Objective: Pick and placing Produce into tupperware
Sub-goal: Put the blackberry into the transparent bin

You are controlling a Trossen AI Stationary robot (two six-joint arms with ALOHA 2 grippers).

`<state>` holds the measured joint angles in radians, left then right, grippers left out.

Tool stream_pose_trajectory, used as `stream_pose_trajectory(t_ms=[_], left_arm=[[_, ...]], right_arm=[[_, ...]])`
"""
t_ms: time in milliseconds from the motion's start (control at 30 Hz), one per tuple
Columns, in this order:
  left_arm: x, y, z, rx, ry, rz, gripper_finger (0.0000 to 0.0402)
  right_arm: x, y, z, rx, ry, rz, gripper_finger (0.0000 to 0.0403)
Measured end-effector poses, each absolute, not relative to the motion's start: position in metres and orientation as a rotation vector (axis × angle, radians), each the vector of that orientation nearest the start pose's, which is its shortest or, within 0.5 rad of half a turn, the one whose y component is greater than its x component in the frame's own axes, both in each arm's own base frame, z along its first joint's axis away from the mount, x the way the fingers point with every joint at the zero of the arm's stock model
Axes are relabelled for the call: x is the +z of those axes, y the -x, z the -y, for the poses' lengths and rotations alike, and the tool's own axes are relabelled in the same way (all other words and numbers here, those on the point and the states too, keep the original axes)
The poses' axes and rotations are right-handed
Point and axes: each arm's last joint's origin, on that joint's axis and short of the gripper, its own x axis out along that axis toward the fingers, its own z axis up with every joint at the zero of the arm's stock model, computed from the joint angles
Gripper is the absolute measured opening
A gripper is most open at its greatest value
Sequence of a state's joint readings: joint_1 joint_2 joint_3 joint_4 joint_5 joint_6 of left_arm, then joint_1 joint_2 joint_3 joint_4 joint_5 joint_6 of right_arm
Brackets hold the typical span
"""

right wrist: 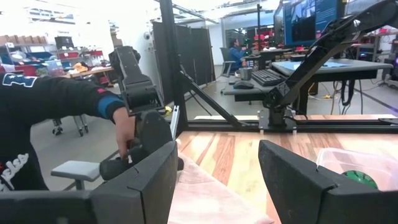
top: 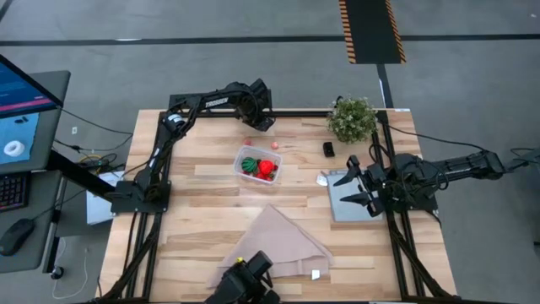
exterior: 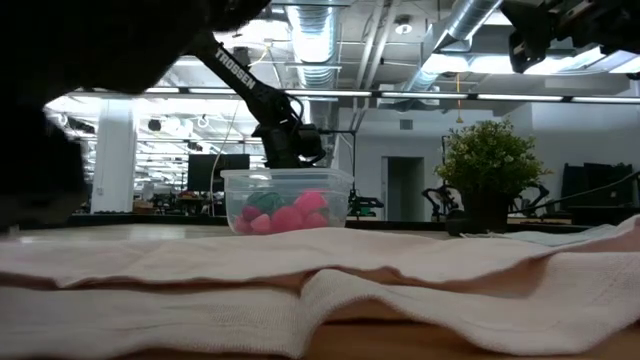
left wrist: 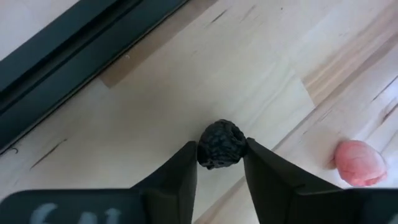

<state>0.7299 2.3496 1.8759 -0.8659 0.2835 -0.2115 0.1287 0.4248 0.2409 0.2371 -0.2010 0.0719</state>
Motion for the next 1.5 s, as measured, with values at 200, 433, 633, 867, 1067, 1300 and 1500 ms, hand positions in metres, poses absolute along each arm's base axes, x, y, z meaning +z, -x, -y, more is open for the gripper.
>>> stream_pose_trajectory(t_ms=[200, 433, 633, 867, 1067, 1300, 1500], left_arm=[[0.145, -0.364, -0.308, 0.499, 0.821, -1.141, 0.0080], [0.150, -0.370, -0.302, 0.463, 0.822, -1.145, 0.0097], [0.154, -0.372, -0.301, 0.468, 0.813, -1.155, 0.0077], [0.184, -0.376, -0.298, 0.430, 0.769, -1.176, 0.0088], [0.216, -0.383, -0.280, 0.393, 0.725, -1.245, 0.0081], [0.246, -0.397, -0.235, 0.327, 0.633, -1.368, 0.0087], [0.257, -0.418, -0.186, 0.214, 0.528, -1.416, 0.0087]], right_arm=[[0.230, -0.126, -0.022, 0.311, -0.070, 0.030, 0.0248], [0.230, -0.126, -0.021, 0.311, -0.077, 0.028, 0.0248], [0.230, -0.126, -0.022, 0.311, -0.078, 0.028, 0.0248], [0.230, -0.126, -0.022, 0.311, -0.079, 0.028, 0.0248], [0.230, -0.126, -0.022, 0.311, -0.088, 0.027, 0.0248], [0.230, -0.126, -0.021, 0.311, -0.088, 0.019, 0.0248], [0.228, -0.126, -0.022, 0.311, -0.099, 0.005, 0.0248]])
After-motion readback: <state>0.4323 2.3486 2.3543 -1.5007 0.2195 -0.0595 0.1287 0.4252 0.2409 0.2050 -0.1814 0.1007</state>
